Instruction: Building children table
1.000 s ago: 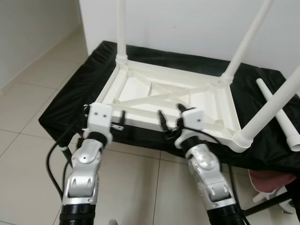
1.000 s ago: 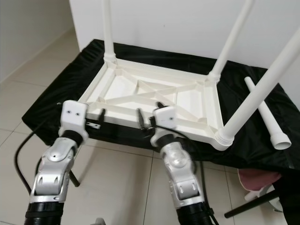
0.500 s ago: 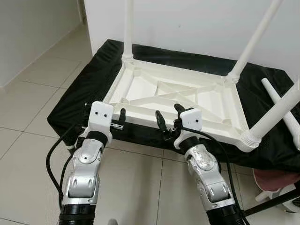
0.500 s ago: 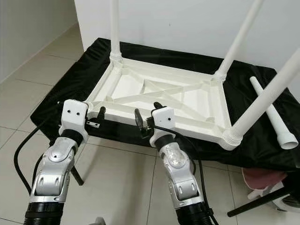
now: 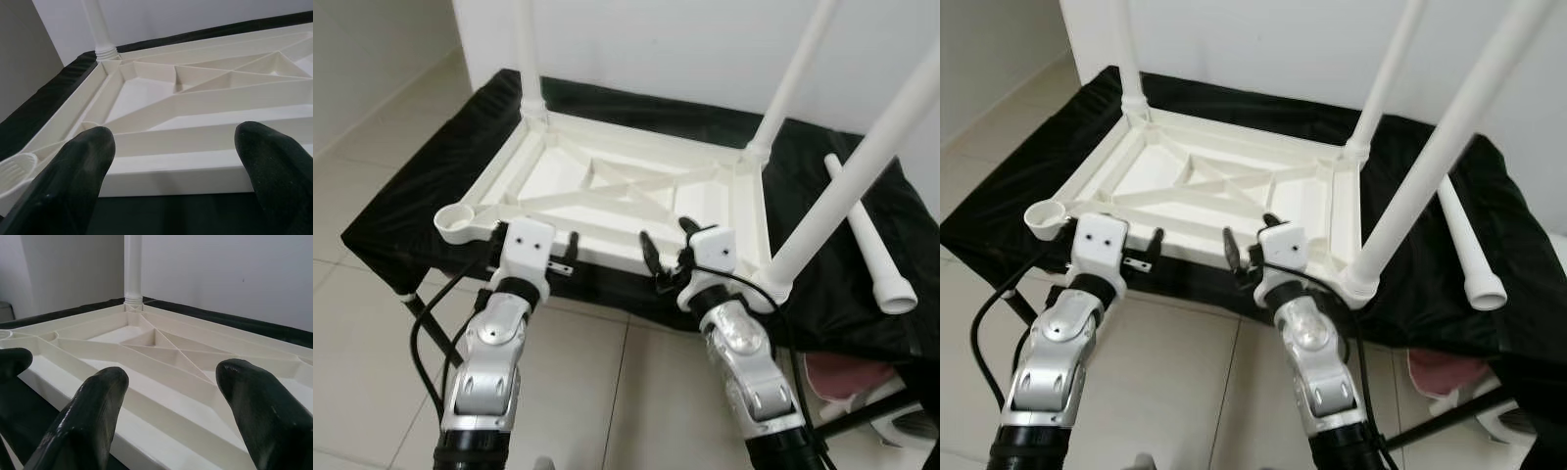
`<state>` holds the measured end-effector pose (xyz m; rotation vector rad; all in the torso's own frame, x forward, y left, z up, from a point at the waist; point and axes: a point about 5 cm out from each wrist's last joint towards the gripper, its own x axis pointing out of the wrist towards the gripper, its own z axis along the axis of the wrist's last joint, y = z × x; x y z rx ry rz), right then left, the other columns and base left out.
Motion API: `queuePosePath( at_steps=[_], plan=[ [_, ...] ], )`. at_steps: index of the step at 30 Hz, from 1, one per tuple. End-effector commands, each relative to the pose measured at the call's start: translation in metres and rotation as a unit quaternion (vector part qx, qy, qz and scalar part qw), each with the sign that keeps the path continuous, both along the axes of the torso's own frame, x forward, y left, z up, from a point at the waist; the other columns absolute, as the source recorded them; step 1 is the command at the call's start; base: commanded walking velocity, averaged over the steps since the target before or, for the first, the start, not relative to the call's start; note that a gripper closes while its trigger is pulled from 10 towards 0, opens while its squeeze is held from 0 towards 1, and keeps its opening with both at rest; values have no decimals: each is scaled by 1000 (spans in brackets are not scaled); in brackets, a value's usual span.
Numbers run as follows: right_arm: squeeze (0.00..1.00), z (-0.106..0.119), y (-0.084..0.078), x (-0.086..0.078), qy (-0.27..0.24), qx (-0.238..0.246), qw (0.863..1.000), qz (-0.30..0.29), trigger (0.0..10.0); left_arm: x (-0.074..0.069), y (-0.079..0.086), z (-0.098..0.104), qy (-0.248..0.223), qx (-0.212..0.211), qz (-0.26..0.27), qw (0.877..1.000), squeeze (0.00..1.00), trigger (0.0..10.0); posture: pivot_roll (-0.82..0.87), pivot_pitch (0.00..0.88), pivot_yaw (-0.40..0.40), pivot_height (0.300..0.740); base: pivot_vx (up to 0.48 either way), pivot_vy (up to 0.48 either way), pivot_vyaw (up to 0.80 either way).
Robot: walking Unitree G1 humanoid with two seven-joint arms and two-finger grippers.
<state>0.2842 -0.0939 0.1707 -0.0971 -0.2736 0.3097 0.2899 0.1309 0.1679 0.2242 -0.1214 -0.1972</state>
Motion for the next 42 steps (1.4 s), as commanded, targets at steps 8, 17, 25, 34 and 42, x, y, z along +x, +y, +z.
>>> queuePosePath(
  at_steps=[8,17,25,34,42],
  plan=[
    [0,-3,-6,0,5,-5,1000,-10,10000,0,-6,-3,16,-17,-7,1000,0,10000,57,45,-44,740,0,-244,0],
    [0,-4,-7,-1,6,-6,1000,-10,10000,1,-3,-6,25,-18,0,1000,0,10000,57,48,-44,740,0,349,0],
    [0,-5,-7,-1,6,-5,1000,-12,10000,1,-5,-5,20,-10,-5,1000,0,10000,53,51,-42,740,0,120,0],
    [0,-5,-7,-1,6,-6,1000,-11,10000,1,-5,-5,23,-7,-4,1000,0,10000,54,50,-42,740,0,0,0],
    [0,-6,-7,-1,8,-7,1000,-11,10000,0,-6,-7,24,-7,-8,1000,0,10000,54,51,-42,740,0,0,0]
  ],
)
